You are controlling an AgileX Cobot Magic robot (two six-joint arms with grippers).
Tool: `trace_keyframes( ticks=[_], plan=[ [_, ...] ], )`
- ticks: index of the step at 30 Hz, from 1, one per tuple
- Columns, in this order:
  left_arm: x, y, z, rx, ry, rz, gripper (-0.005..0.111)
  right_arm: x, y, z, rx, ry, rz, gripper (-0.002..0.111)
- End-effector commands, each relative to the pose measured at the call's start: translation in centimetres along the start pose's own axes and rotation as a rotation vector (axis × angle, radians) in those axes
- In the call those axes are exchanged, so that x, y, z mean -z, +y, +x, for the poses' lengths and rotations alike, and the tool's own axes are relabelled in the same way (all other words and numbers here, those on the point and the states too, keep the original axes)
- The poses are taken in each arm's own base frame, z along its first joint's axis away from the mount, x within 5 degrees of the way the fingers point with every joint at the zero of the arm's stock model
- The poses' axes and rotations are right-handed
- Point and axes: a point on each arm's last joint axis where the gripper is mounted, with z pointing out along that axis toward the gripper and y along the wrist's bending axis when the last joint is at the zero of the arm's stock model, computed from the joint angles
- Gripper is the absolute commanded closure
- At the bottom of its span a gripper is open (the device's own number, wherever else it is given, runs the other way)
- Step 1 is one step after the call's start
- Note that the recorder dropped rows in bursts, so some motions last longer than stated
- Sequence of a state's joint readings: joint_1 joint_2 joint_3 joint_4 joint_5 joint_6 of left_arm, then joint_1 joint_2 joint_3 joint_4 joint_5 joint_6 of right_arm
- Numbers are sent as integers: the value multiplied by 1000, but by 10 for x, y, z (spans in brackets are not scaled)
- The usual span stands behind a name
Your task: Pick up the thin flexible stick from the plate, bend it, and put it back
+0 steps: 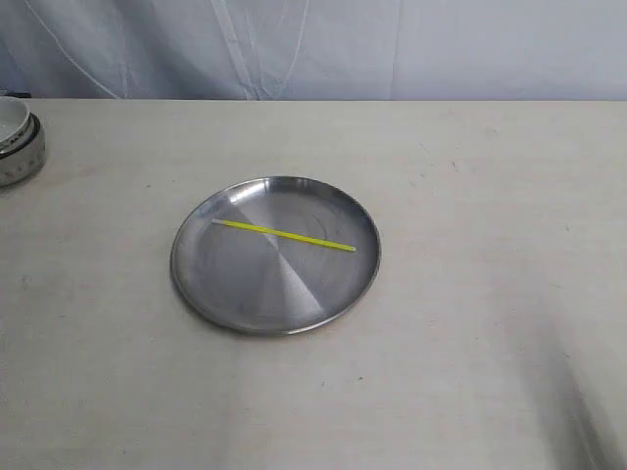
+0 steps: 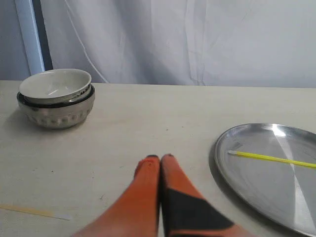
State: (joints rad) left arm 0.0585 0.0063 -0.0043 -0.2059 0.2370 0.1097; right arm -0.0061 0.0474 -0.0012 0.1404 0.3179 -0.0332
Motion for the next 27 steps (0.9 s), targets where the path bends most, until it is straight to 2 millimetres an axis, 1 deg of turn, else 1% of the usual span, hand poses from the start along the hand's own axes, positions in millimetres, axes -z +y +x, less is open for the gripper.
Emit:
trace_keyframes(
  ticks=[1, 6, 8, 9, 10, 11, 12, 13, 14, 16, 17, 18, 19, 21, 24, 26, 27],
  plan=[
    [0, 0, 1, -1, -6, -4, 107, 0, 1, -1, -25, -11, -8, 108],
    [0, 0, 1, -1, -6, -4, 107, 0, 1, -1, -25, -13, -8, 108],
    [0, 0, 1, -1, -6, -4, 107, 1, 0, -12, -7, -133, 3, 108],
    [0, 0, 1, -1, -6, -4, 107, 3, -1, -22, -50, -247, 1, 108],
    [0, 0, 1, -1, -6, -4, 107, 5, -1, -28, -124, -319, -7, 108],
    [0, 0, 1, -1, -6, -4, 107, 7, -3, -34, -239, -394, -19, 108],
    [0, 0, 1, -1, -6, -4, 107, 11, -6, -43, -394, -499, -30, 108],
    [0, 0, 1, -1, -6, -4, 107, 16, -11, -51, -513, -618, -30, 108],
    [0, 0, 1, -1, -6, -4, 107, 20, -15, -55, -589, -692, -33, 108],
    [0, 0, 1, -1, -6, -4, 107, 27, -19, -61, -730, -801, -63, 108],
    [0, 0, 1, -1, -6, -4, 107, 28, -21, -62, -865, -832, -115, 108],
    [0, 0, 1, -1, -6, -4, 107, 27, -21, -61, -1016, -813, -170, 108],
    [0, 0, 1, -1, -6, -4, 107, 25, -20, -59, -1108, -785, -203, 108],
    [0, 0, 1, -1, -6, -4, 107, 21, -18, -55, -1213, -701, -235, 108],
    [0, 0, 1, -1, -6, -4, 107, 13, -10, -46, -1157, -537, -214, 108],
    [0, 0, 1, -1, -6, -4, 107, 7, -3, -36, -1126, -367, -184, 109],
    [0, 0, 1, -1, -6, -4, 107, 6, -1, -35, -1110, -305, -172, 109]
  ],
)
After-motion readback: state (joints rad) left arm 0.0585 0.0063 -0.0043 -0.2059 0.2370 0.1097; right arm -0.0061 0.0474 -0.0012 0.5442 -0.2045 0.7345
